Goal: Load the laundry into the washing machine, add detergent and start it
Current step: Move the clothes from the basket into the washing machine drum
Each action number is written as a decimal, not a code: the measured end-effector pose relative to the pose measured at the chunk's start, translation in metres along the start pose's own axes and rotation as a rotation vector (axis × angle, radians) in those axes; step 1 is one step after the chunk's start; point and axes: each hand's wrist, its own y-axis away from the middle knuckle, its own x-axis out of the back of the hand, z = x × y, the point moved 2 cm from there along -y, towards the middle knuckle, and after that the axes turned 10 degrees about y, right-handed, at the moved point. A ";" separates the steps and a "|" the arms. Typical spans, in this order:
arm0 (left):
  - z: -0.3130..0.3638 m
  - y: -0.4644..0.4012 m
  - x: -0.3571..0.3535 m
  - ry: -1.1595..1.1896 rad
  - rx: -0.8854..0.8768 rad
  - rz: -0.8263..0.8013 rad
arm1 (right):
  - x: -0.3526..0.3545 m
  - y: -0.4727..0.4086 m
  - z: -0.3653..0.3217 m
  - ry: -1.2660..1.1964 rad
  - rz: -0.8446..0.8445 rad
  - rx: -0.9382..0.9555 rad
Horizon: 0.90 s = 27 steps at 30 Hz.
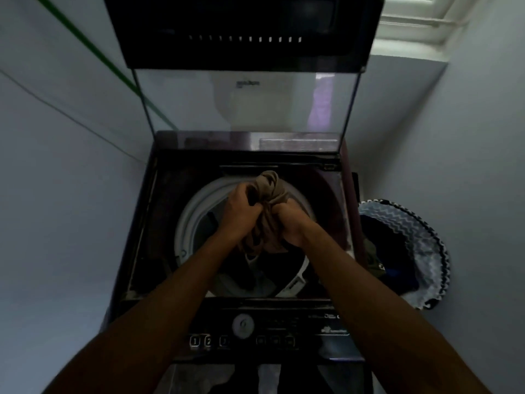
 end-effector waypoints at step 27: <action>-0.001 0.002 -0.026 -0.167 -0.141 -0.244 | 0.020 0.007 -0.001 -0.107 0.194 0.073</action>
